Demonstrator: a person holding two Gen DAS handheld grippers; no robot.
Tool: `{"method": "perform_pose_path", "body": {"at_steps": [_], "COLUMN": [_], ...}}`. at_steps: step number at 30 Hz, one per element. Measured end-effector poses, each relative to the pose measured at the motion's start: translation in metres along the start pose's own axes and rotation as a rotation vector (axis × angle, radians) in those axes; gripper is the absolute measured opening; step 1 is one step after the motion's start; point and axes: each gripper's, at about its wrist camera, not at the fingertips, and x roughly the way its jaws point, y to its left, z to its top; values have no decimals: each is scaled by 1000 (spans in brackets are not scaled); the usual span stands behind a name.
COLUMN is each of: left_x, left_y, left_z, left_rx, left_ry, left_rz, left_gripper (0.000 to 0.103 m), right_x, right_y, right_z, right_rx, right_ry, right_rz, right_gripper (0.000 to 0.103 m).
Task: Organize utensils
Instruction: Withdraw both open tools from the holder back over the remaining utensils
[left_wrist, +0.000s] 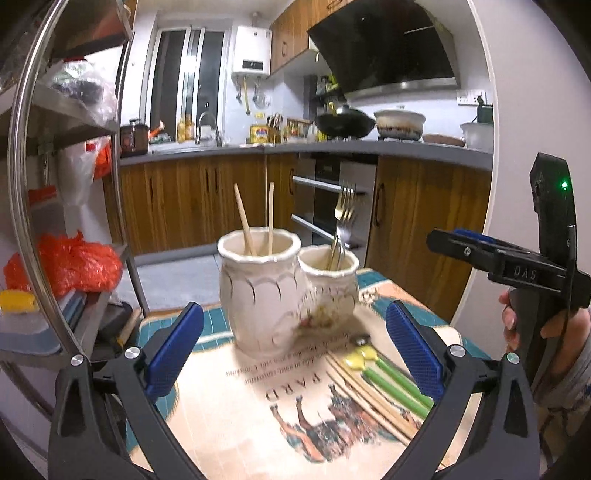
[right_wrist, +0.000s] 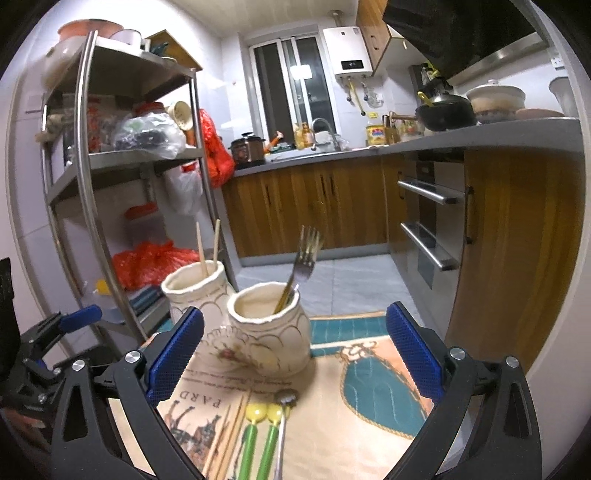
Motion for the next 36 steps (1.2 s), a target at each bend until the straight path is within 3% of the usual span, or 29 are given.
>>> {"method": "perform_pose_path", "body": {"at_steps": [9, 24, 29, 36], "left_x": [12, 35, 53, 62], "left_y": [2, -25, -40, -57], "left_z": [-19, -45, -59, -69], "left_rx": [-20, 16, 10, 53], "left_ry": [115, 302, 410, 473], "left_rz": [30, -11, 29, 77], "left_gripper": [97, 97, 97, 95], "right_x": [2, 15, 20, 25], "right_y": [-4, -19, -23, -28], "right_z": [-16, -37, -43, -47], "right_rx": [-29, -5, -2, 20], "right_ry": [68, 245, 286, 312], "right_rz": [-56, -138, -160, -183], "right_gripper": [98, 98, 98, 98]}}
